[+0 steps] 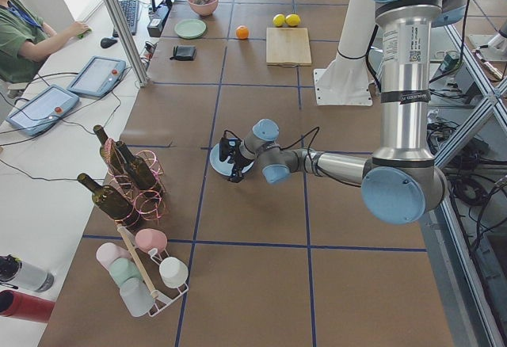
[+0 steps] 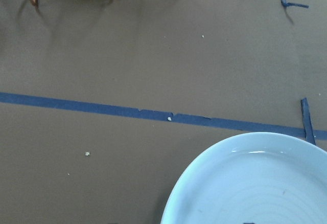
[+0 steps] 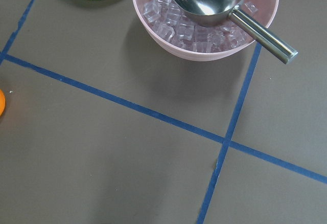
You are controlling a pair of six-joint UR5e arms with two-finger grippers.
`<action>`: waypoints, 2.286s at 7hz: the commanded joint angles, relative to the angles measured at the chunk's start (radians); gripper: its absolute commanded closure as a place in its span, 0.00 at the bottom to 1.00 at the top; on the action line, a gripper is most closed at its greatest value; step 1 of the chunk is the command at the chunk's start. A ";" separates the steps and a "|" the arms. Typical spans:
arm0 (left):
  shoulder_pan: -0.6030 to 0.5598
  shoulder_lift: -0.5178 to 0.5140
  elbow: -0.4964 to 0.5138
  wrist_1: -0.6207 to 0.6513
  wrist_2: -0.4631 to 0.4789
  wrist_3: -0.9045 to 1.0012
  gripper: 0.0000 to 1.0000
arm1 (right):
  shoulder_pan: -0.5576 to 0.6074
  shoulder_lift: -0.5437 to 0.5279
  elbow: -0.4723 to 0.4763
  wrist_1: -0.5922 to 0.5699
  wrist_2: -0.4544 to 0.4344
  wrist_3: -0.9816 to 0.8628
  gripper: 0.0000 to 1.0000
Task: Pick orange to plate
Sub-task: 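Push the light blue plate with the left gripper toward the table center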
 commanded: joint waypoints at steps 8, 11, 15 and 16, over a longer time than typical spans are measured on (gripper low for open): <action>0.014 -0.195 -0.043 0.070 -0.001 -0.025 1.00 | 0.000 0.002 0.003 0.000 0.000 0.005 0.00; 0.152 -0.559 0.015 0.460 0.010 -0.257 1.00 | 0.000 0.002 -0.002 0.000 0.000 0.003 0.00; 0.260 -0.685 0.086 0.481 0.077 -0.332 0.98 | 0.000 0.002 -0.002 0.000 0.001 0.005 0.00; 0.260 -0.680 0.086 0.481 0.079 -0.333 0.35 | 0.000 0.003 -0.002 0.000 0.001 0.005 0.00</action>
